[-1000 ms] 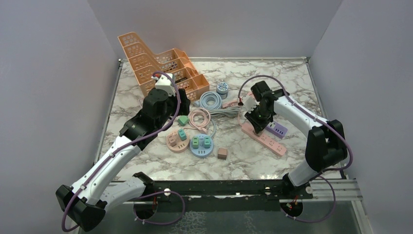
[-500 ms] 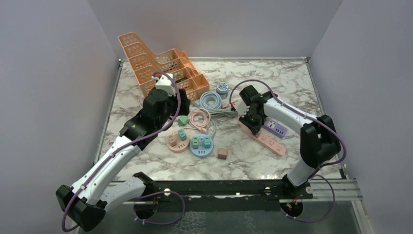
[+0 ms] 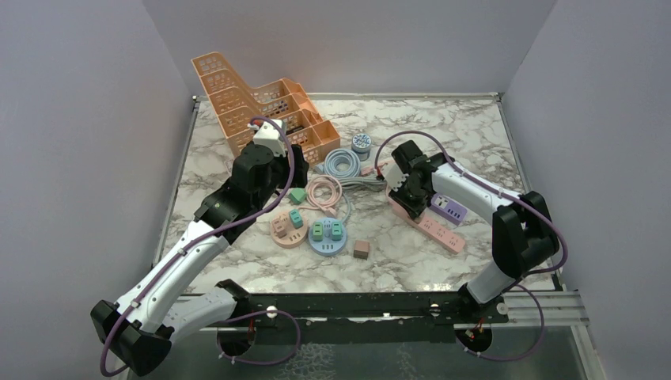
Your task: Insert the plug
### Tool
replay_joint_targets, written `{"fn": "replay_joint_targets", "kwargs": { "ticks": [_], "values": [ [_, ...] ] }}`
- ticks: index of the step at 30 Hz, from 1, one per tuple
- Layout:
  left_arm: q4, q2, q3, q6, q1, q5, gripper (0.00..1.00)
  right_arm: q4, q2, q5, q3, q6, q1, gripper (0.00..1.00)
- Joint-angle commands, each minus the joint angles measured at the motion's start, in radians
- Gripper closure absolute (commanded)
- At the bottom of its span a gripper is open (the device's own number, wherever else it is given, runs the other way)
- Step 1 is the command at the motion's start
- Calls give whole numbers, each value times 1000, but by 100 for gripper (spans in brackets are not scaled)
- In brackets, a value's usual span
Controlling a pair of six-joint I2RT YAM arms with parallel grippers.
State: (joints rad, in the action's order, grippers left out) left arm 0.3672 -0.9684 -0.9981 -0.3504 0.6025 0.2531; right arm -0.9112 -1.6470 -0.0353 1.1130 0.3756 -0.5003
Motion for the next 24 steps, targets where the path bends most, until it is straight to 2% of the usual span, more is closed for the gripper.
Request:
{"fn": "replay_joint_targets", "kwargs": {
  "ticks": [1, 8, 14, 19, 24],
  "values": [
    [-30, -2, 8, 18, 3, 15, 27, 195, -132, 121, -117, -17, 2, 99],
    [-25, 0, 11, 25, 4, 25, 27, 265, -142, 140, -97, -68, 6, 99],
    [-27, -7, 4, 19, 5, 19, 27, 290, -92, 184, 72, -269, 6, 99],
    [-33, -3, 5, 16, 2, 18, 27, 354, -89, 196, 98, -463, 4, 99],
    [-36, -5, 4, 15, 5, 13, 27, 370, -113, 82, 120, -632, -13, 99]
  ]
}}
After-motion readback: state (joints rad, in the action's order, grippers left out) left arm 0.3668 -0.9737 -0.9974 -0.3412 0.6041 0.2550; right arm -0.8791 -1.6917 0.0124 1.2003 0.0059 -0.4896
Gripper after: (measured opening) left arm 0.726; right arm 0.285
